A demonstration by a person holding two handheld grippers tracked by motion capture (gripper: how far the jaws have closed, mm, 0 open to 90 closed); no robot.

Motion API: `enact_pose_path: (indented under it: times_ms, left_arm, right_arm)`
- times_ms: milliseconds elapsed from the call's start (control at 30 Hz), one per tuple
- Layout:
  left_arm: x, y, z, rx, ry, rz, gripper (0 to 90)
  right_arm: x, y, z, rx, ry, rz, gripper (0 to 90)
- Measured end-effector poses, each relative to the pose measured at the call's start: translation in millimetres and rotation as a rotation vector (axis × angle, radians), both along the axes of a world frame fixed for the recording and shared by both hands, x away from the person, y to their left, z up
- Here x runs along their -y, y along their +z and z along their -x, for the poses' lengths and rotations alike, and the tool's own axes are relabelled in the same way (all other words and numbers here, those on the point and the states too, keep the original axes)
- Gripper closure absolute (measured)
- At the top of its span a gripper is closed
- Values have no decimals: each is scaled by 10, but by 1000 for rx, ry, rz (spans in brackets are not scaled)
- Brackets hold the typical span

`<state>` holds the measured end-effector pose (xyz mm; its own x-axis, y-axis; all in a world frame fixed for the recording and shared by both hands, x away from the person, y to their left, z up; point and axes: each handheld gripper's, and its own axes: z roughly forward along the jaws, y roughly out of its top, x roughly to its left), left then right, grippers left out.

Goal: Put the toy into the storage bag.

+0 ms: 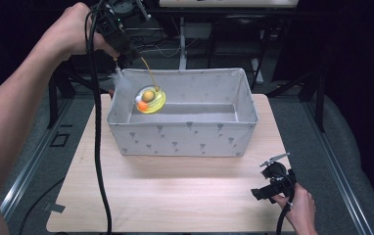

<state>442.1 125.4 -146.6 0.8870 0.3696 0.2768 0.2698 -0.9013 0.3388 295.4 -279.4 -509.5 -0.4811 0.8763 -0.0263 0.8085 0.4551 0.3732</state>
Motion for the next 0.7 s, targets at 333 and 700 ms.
enact_pose_path:
  times_ms: [333, 700]
  left_arm:
    - [-4, -39, -165, -3, 58, 18, 880]
    - [-51, -167, -378, 0, 133, 50, 880]
  right_arm:
    - [-6, 8, 10, 13, -5, -23, 34]
    - [-12, 18, 10, 8, 7, -11, 34]
